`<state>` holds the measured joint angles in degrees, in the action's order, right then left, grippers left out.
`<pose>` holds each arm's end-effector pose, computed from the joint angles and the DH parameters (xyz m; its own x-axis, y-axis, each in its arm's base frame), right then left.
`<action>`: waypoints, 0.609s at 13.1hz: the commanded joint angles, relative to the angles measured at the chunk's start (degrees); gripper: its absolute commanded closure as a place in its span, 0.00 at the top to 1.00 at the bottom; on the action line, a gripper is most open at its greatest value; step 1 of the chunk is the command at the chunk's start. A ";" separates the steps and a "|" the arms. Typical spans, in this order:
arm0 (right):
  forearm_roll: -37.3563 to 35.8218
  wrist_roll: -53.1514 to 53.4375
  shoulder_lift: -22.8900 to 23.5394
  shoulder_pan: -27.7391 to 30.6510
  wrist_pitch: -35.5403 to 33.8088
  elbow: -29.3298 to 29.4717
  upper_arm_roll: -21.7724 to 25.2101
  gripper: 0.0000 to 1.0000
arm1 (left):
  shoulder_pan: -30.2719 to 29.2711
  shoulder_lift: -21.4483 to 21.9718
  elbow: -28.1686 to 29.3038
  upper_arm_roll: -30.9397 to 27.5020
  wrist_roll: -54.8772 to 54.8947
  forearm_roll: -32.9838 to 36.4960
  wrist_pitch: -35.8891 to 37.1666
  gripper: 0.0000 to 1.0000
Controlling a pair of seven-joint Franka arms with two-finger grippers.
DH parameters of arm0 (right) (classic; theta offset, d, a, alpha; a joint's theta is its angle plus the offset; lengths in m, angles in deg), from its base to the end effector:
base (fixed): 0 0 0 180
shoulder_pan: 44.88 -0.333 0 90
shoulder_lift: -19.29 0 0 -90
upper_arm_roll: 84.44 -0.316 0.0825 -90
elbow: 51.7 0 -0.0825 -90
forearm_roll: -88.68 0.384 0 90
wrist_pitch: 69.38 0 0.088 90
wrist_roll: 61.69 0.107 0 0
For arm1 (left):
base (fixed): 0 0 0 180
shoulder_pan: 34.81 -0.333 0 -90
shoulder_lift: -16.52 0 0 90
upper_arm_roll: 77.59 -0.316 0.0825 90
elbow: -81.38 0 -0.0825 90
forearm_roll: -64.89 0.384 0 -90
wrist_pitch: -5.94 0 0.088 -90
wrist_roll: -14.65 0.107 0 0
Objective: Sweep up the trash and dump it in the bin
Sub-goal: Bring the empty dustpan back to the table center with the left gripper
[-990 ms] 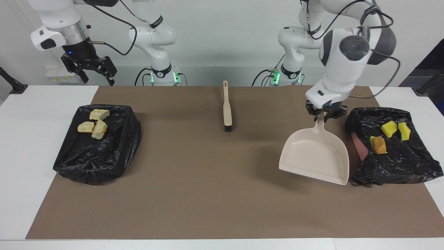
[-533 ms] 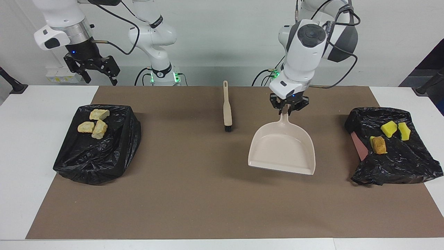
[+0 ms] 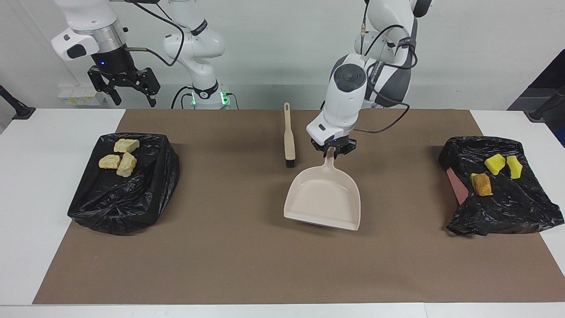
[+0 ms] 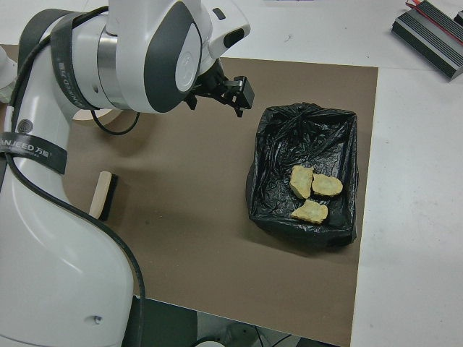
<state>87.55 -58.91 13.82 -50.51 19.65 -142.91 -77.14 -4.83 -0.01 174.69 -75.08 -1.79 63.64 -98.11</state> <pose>0.5227 -0.0211 0.6640 0.9953 -0.0780 0.0569 -0.0784 -0.9969 0.0048 0.5360 -0.3404 0.4446 0.9576 -0.2679 -0.1059 -0.2691 -0.9631 0.0031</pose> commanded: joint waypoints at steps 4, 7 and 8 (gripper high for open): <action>1.05 -1.73 -0.76 0.62 0.26 -0.64 -0.09 1.00 | 2.46 -6.21 -3.03 -0.58 -0.79 -0.95 -5.01 0.00; 1.13 -1.73 -0.76 0.62 0.26 -0.64 -0.09 1.00 | 3.86 -13.41 -8.65 -0.58 -6.65 -0.77 -5.81 0.00; 1.13 -1.73 -0.76 0.53 0.26 -0.64 -0.18 1.00 | 3.87 -13.61 -9.11 -0.58 -8.42 -0.77 -6.24 0.00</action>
<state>87.57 -58.91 13.82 -50.51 19.65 -142.91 -77.13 -2.60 -9.72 170.38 -74.77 -6.47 63.42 -104.05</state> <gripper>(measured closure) 0.000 0.687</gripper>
